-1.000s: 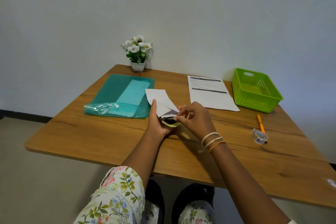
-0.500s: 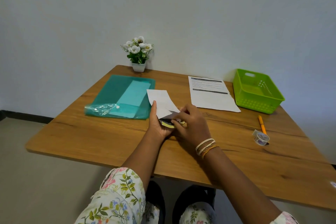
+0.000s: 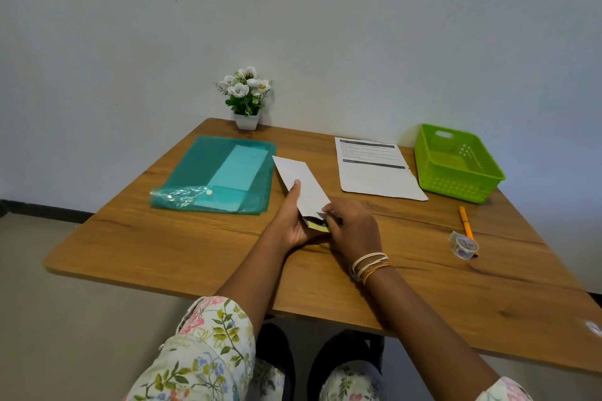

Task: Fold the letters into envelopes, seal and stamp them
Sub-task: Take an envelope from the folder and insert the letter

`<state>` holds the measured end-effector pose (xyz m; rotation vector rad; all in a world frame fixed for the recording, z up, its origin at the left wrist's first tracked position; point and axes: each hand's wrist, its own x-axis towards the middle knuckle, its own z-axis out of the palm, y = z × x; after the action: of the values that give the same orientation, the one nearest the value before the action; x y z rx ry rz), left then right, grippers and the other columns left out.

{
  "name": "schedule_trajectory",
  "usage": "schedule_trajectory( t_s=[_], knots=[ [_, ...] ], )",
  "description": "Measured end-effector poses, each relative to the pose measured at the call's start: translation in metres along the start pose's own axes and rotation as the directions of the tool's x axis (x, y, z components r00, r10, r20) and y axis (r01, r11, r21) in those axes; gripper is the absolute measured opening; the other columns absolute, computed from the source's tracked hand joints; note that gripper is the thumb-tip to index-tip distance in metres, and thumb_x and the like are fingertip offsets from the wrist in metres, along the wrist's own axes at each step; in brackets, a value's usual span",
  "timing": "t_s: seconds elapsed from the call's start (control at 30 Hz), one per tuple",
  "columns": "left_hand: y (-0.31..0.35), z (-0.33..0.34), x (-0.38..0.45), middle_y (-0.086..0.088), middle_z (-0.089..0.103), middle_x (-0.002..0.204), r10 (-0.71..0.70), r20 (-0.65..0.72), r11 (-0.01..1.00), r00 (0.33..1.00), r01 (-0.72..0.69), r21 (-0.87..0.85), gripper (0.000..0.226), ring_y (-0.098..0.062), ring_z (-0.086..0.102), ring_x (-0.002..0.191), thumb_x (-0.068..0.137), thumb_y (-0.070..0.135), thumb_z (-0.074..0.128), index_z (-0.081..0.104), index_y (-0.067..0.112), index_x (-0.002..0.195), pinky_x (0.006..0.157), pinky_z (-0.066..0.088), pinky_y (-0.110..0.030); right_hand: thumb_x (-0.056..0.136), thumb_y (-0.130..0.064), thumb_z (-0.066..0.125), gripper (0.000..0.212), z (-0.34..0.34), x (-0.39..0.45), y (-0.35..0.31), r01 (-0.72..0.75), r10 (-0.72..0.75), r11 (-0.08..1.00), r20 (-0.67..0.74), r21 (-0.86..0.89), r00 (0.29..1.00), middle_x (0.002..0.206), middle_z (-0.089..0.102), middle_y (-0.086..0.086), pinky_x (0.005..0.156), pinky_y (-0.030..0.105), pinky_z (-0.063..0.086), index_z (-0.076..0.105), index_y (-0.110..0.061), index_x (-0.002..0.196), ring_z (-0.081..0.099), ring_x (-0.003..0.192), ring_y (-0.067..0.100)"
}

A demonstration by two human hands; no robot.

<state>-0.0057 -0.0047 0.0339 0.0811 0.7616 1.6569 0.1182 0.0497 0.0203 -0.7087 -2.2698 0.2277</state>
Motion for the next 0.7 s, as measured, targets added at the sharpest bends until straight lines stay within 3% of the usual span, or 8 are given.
schedule_trajectory(
  t_s=[0.1,0.13,0.2,0.23,0.3,0.43,0.57,0.7],
  knots=[
    [0.002,0.0,0.008,-0.02,0.068,0.108,0.137,-0.136,0.954,0.981,-0.094,0.283,0.035,-0.031,0.067,0.093,0.096,0.022,0.057,0.051,0.0,0.122,0.071,0.059,-0.041,0.078,-0.014,0.072,0.013,-0.004,-0.005,0.009,-0.011,0.011,1.0,-0.01,-0.027,1.0,0.089,0.071,0.002,0.063,0.029,0.054,0.073,-0.017,0.091,0.063,0.083,0.018],
    [0.004,-0.001,0.009,-0.018,0.065,0.117,0.237,-0.196,0.88,0.952,-0.124,0.458,0.037,-0.03,0.067,0.098,0.094,0.016,0.059,0.05,0.0,0.126,0.075,0.058,-0.04,0.078,-0.014,0.072,0.013,-0.004,-0.007,0.011,0.007,-0.007,0.999,-0.004,-0.034,1.0,0.089,0.072,0.001,0.063,0.03,0.054,0.074,-0.017,0.09,0.063,0.083,0.018],
    [0.009,-0.006,0.01,-0.013,0.059,0.13,0.458,-0.223,0.604,0.861,-0.116,0.789,0.046,-0.027,0.061,0.109,0.089,0.01,0.063,0.047,0.005,0.133,0.085,0.055,-0.038,0.079,-0.02,0.073,0.011,-0.006,-0.009,0.014,0.057,-0.056,0.998,0.026,-0.038,0.998,0.09,0.073,-0.001,0.067,0.033,0.053,0.075,-0.019,0.09,0.061,0.085,0.017],
    [0.011,-0.009,0.008,-0.01,0.055,0.135,0.537,-0.205,0.487,0.819,-0.102,0.867,0.052,-0.026,0.057,0.116,0.087,0.009,0.064,0.044,0.009,0.136,0.089,0.052,-0.037,0.08,-0.026,0.072,0.012,-0.006,-0.011,0.015,0.069,-0.067,0.997,0.061,-0.029,0.996,0.092,0.072,-0.003,0.069,0.033,0.053,0.075,-0.021,0.091,0.059,0.087,0.015],
    [0.013,-0.017,0.008,-0.007,0.048,0.141,0.608,-0.156,0.405,0.778,-0.135,0.904,0.063,-0.025,0.048,0.127,0.085,0.005,0.067,0.038,0.013,0.14,0.096,0.047,-0.036,0.08,-0.043,0.069,0.027,-0.005,-0.015,0.016,0.038,-0.043,0.999,0.169,0.037,0.985,0.101,0.071,-0.008,0.077,0.03,0.052,0.073,-0.024,0.099,0.057,0.094,0.01],
    [0.015,-0.027,0.014,-0.004,0.04,0.149,0.594,-0.141,0.403,0.792,-0.141,0.904,0.069,-0.024,0.043,0.132,0.084,0.005,0.069,0.037,0.02,0.143,0.098,0.048,-0.035,0.073,-0.053,0.071,0.055,-0.008,-0.026,0.019,-0.039,-0.028,0.982,0.349,0.185,0.937,0.123,0.063,-0.009,0.091,0.024,0.051,0.064,-0.027,0.121,0.055,0.111,0.006],
    [0.015,-0.025,0.015,-0.004,0.046,0.143,0.604,-0.093,0.305,0.792,-0.122,0.945,0.049,-0.021,0.046,0.126,0.089,0.015,0.066,0.05,0.017,0.135,0.098,0.046,-0.031,0.083,-0.033,0.069,0.031,-0.01,-0.024,0.025,0.003,-0.036,0.992,0.265,0.125,0.964,0.115,0.069,-0.005,0.09,0.027,0.052,0.069,-0.024,0.113,0.062,0.105,0.01],
    [0.007,-0.027,0.001,-0.007,0.047,0.139,0.703,0.087,0.004,0.706,-0.126,0.992,0.034,-0.021,0.047,0.124,0.094,0.024,0.059,0.06,0.016,0.127,0.101,0.039,-0.029,0.089,-0.028,0.063,0.021,-0.008,-0.021,0.028,0.024,-0.047,0.995,0.24,0.099,0.97,0.108,0.072,-0.002,0.085,0.029,0.053,0.071,-0.021,0.107,0.063,0.099,0.013]
  ],
)
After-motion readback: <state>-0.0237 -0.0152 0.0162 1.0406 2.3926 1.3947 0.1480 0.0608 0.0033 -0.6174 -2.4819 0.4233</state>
